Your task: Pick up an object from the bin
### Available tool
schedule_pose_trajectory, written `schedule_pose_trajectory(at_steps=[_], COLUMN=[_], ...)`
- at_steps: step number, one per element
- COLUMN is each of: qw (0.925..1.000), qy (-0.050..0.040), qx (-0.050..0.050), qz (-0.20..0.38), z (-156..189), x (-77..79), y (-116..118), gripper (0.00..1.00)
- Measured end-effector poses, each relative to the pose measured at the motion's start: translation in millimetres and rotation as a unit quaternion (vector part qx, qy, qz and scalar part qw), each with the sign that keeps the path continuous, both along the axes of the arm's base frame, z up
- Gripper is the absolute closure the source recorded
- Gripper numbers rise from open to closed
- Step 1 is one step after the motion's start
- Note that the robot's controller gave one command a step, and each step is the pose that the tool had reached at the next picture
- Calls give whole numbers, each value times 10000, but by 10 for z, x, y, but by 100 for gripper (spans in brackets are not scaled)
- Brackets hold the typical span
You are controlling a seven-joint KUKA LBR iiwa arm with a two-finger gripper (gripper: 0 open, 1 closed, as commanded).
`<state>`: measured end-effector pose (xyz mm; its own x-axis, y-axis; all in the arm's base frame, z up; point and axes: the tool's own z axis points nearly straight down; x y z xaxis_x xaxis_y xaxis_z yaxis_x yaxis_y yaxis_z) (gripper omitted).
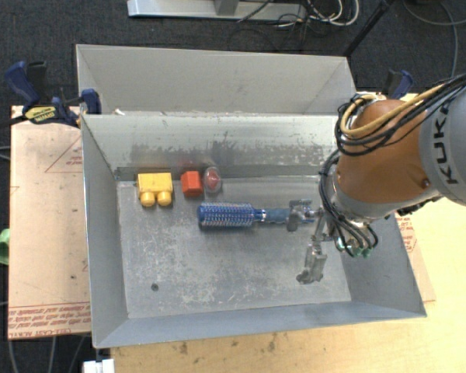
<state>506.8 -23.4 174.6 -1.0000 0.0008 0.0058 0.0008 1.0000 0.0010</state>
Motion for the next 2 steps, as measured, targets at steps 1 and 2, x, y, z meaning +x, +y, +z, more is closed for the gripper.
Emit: schedule_pose_trajectory(at_steps=[1, 2], qw=[9908, 9970], qy=[-116, -69], qx=[-4, 3], qz=[1345, 767], z=[-1005, -730], x=[841, 1066], y=[692, 722], gripper=[0, 0])
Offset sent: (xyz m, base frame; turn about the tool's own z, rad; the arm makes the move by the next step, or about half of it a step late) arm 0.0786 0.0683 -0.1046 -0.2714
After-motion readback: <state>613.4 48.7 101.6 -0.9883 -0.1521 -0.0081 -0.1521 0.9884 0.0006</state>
